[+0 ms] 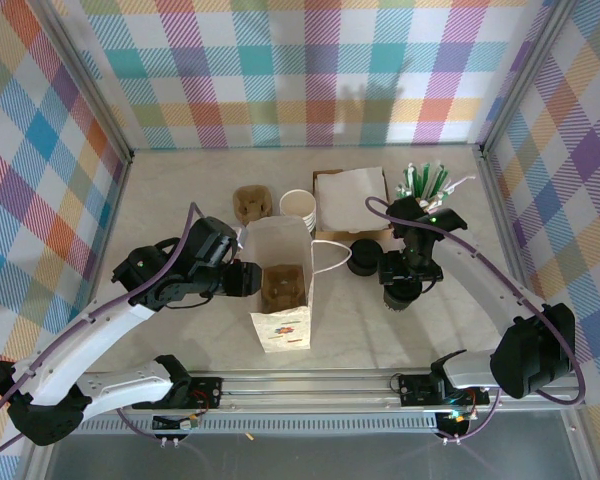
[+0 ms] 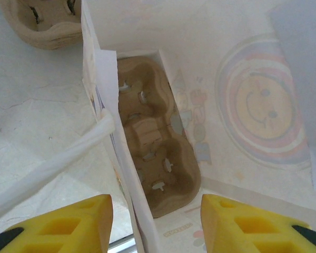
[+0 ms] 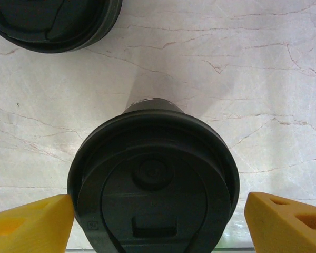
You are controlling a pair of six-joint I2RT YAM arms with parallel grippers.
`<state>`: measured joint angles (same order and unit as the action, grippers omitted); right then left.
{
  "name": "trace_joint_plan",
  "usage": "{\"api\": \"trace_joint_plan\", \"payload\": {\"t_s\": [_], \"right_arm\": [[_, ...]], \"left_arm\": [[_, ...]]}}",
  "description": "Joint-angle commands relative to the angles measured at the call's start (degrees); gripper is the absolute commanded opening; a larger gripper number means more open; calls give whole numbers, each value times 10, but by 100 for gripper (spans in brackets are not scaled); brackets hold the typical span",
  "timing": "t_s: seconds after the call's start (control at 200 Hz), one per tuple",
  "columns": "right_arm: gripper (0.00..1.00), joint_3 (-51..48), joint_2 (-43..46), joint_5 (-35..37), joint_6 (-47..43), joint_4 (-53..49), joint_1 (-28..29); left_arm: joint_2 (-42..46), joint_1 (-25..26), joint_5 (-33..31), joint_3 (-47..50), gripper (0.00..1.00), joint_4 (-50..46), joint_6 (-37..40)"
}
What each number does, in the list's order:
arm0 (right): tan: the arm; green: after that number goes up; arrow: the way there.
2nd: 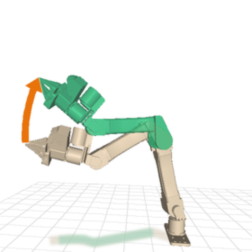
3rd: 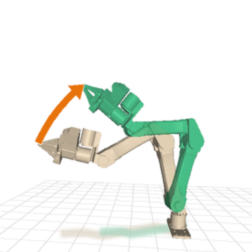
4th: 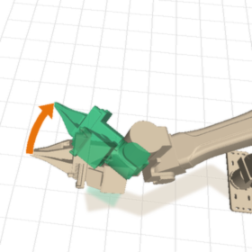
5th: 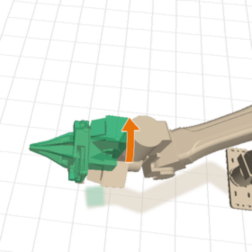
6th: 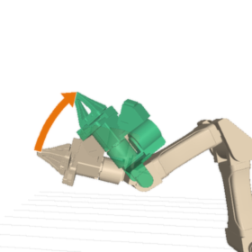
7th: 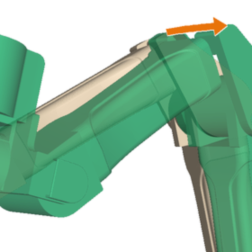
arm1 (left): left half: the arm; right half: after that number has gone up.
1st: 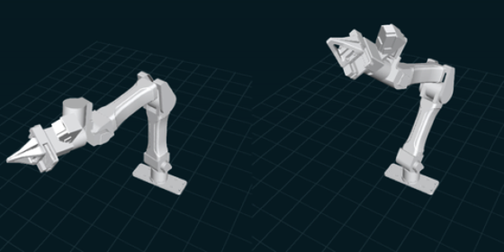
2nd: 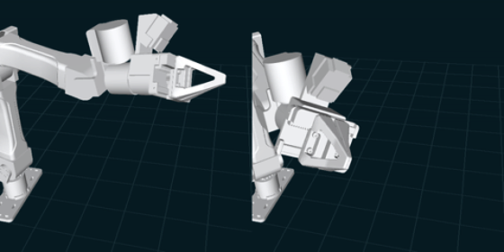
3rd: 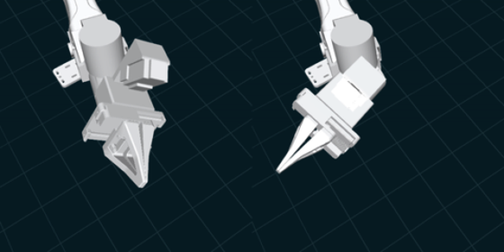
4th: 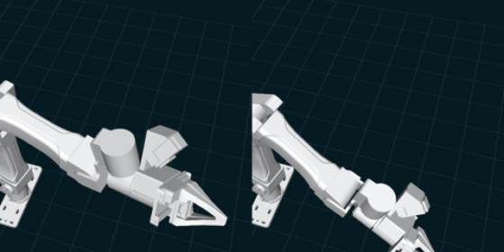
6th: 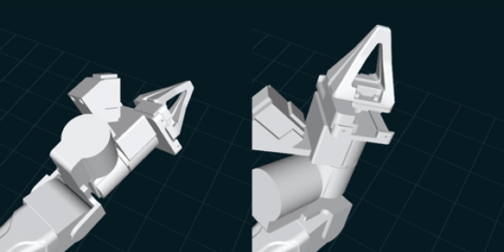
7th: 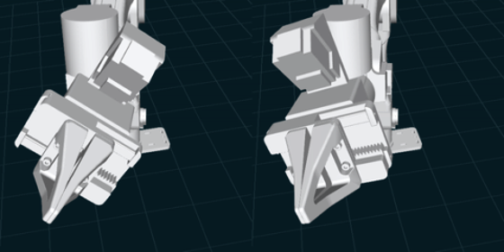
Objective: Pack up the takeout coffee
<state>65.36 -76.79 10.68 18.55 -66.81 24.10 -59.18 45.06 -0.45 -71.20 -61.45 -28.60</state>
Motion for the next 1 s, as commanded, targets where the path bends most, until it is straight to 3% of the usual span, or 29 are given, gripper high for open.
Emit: {"api": "trace_joint_plan", "payload": {"t_s": [0.0, 0.995], "right_arm": [[84, 9, -8, 0, 16, -20, 2], [80, -13, -26, -14, 69, -9, 2]], "left_arm": [[10, -6, 3, -13, 47, -14, 10], [18, -7, 5, -2, 47, -8, -20]]}}
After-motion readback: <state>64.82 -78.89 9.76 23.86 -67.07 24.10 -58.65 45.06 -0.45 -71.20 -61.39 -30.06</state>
